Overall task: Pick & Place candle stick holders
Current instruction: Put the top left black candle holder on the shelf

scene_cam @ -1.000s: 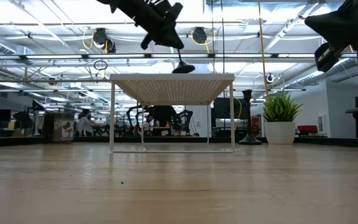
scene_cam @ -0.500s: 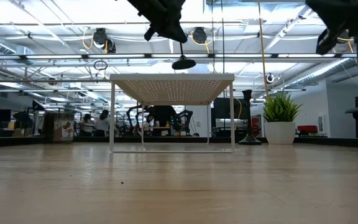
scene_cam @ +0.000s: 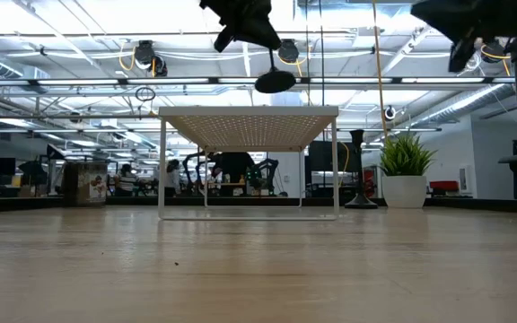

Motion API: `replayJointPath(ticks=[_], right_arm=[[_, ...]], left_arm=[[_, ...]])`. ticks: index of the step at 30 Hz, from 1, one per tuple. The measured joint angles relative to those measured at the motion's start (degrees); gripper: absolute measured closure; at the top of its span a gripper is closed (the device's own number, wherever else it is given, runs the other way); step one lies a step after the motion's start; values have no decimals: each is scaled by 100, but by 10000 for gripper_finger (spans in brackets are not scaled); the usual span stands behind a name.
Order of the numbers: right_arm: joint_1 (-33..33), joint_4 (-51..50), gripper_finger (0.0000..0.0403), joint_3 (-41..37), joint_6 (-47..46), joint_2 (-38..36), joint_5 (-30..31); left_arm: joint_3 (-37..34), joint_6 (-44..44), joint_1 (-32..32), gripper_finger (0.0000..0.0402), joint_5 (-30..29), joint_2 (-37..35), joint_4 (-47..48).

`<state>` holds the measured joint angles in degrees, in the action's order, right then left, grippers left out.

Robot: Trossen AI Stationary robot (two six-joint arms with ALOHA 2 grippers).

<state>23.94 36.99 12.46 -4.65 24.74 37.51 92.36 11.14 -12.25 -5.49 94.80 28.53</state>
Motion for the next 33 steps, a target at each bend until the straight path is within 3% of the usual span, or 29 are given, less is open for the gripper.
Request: replayJointPath(ticks=[9,17,22,33], right_arm=[[-53,-397,403,1501,712,1808,-328],[-634,-1640,395,2623,95,2843,-323],[-898,-2382,354,3296,-24,3387,-507],[-1435,-2662,222,4219,-89,4262,-632]], left_arm=[[0,60,302,389,-8,0,-247],[344,-125,620,389,-258,0,-76],[631,-207,776,389,-560,0,277],[671,-173,1072,389,-665,0,337]])
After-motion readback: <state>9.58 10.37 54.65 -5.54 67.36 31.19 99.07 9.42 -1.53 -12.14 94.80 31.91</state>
